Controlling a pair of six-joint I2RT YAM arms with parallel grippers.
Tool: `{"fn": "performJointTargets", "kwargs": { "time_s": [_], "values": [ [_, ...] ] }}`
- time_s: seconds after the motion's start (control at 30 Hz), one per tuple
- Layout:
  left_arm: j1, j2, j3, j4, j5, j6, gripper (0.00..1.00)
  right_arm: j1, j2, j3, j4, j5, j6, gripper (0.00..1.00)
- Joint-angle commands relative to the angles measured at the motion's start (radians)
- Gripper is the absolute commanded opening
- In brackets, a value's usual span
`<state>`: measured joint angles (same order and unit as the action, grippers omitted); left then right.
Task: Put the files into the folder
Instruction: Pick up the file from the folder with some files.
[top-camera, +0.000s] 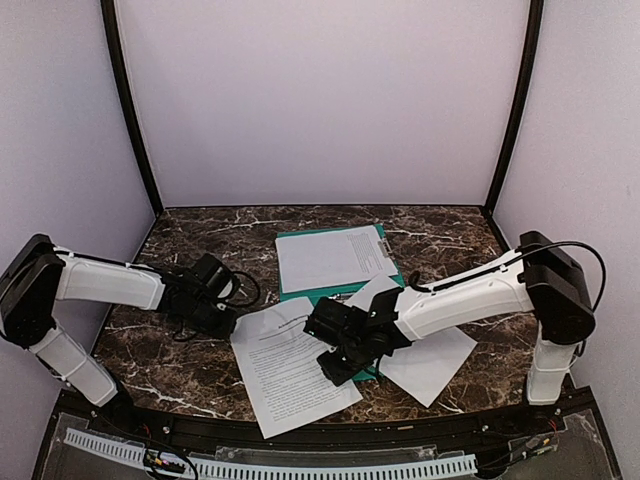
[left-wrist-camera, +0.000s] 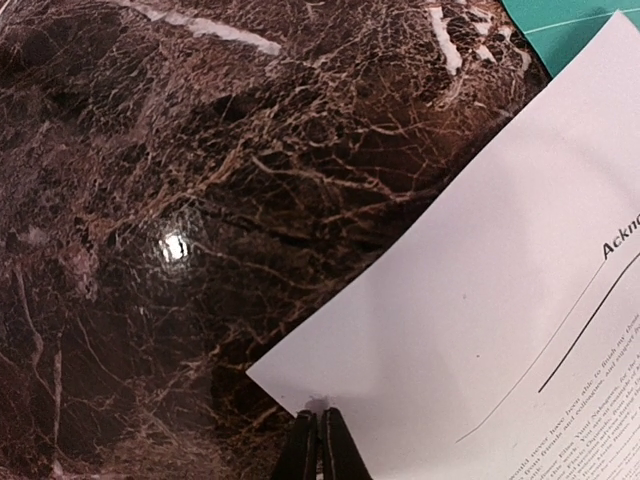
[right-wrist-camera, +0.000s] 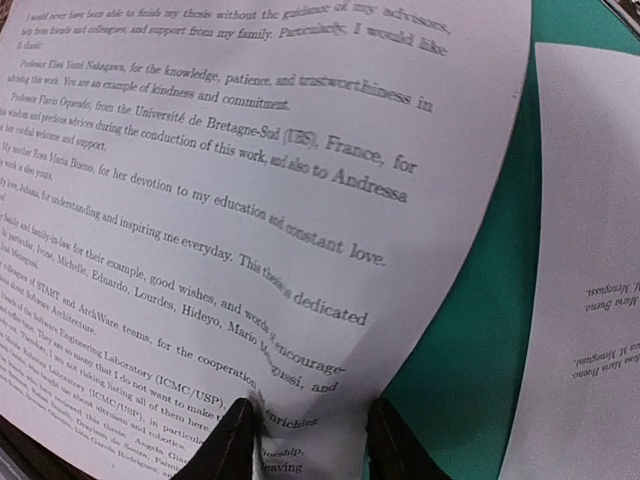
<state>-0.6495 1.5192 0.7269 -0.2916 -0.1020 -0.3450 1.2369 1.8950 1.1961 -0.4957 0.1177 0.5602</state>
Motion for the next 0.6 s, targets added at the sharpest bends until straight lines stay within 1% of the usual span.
{"fn": "performJointTargets", "kwargs": {
  "time_s": [0.0, 0.13, 0.27, 0.57],
  "values": [
    [0.002, -0.047, -0.041, 0.001, 0.047, -0.024, 0.04, 0.023, 0.048, 0.017, -0.088, 0.026, 0.01, 0.32],
    [0.003, -0.055, -0.048, -0.006, 0.04, -0.021, 0.04, 0.024, 0.039, 0.037, -0.102, 0.046, 0.011, 0.22],
    [0.002, -0.065, -0.038, -0.027, 0.026, -0.014, 0.04, 0.023, 0.02, 0.061, -0.118, 0.056, 0.005, 0.15],
    [0.003, -0.091, 0.018, -0.088, -0.035, 0.015, 0.04, 0.023, -0.096, 0.067, -0.177, 0.086, 0.014, 0.08]
  ]
}}
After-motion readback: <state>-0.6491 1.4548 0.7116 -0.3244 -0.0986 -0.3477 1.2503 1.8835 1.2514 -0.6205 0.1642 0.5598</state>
